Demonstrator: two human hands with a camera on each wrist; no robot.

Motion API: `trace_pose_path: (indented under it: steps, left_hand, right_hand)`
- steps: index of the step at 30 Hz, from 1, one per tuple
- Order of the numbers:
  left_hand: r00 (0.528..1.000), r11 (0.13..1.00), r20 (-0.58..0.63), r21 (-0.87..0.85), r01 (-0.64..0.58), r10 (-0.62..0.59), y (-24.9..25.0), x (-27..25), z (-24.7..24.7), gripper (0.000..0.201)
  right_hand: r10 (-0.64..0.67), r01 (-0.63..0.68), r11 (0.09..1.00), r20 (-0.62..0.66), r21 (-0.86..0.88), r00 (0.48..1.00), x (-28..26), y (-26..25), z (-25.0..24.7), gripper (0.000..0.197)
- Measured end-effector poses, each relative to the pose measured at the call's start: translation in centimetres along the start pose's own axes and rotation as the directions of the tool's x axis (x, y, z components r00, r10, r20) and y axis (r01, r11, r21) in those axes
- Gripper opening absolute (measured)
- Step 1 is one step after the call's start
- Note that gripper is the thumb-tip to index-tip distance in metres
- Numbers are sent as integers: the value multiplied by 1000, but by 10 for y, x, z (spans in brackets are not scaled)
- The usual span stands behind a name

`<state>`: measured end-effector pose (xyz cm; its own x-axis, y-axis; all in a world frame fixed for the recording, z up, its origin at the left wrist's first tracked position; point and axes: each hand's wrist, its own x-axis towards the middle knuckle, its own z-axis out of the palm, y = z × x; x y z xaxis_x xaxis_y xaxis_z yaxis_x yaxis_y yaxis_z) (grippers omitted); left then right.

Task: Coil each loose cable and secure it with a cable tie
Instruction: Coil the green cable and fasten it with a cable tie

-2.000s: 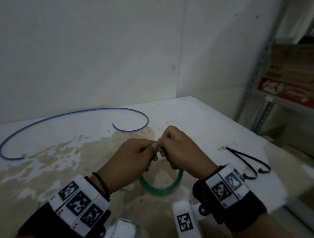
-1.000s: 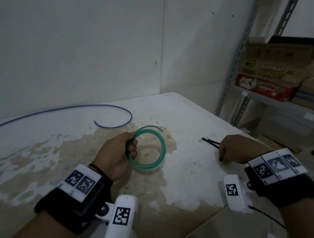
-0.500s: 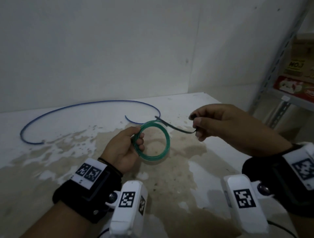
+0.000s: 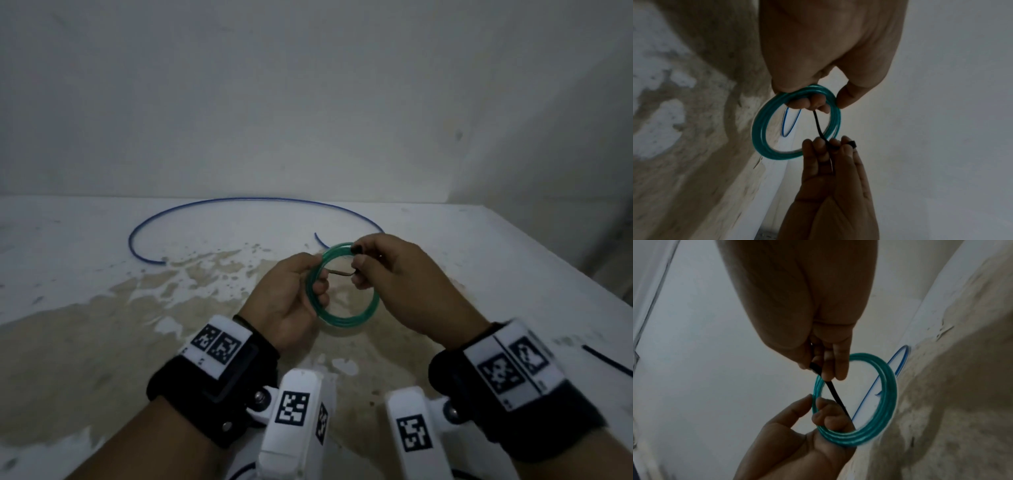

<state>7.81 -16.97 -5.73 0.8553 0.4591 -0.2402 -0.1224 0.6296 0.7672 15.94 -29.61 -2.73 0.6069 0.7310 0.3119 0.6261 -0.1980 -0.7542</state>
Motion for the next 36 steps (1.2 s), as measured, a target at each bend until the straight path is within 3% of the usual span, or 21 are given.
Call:
trace_pose_path:
  steps: [5,11,16,21,27,36]
  left_hand:
    - [996,997,-32,8,-80,80,10,1,-9,13]
    - [969,957,-80,191,-217,236,15,3,-13,23]
    - [897,814,-143,497,-299,417,16,5,-18,17]
    - [866,696,-57,623,-357,496,15,5,-21,53]
    - [825,590,-56,726,-353,563,12,6,-26,34]
    - [791,305,138,872,-382,596,8,4,-23,39]
  right_hand:
    - [-57,64,994,-76,92,995,12,-2,21,21]
    - [-7,28,963,-79,269,997,21,-2,38,14]
    - [-11,41,955,-103,292,995,19,2,47,20]
    - [-36,80,953,-154,293,987,16,4,48,11]
    - [-73,137,975,-331,175,941,15,6,45,20]
    - [-95,146,983,-368,112,925,15,8,45,22]
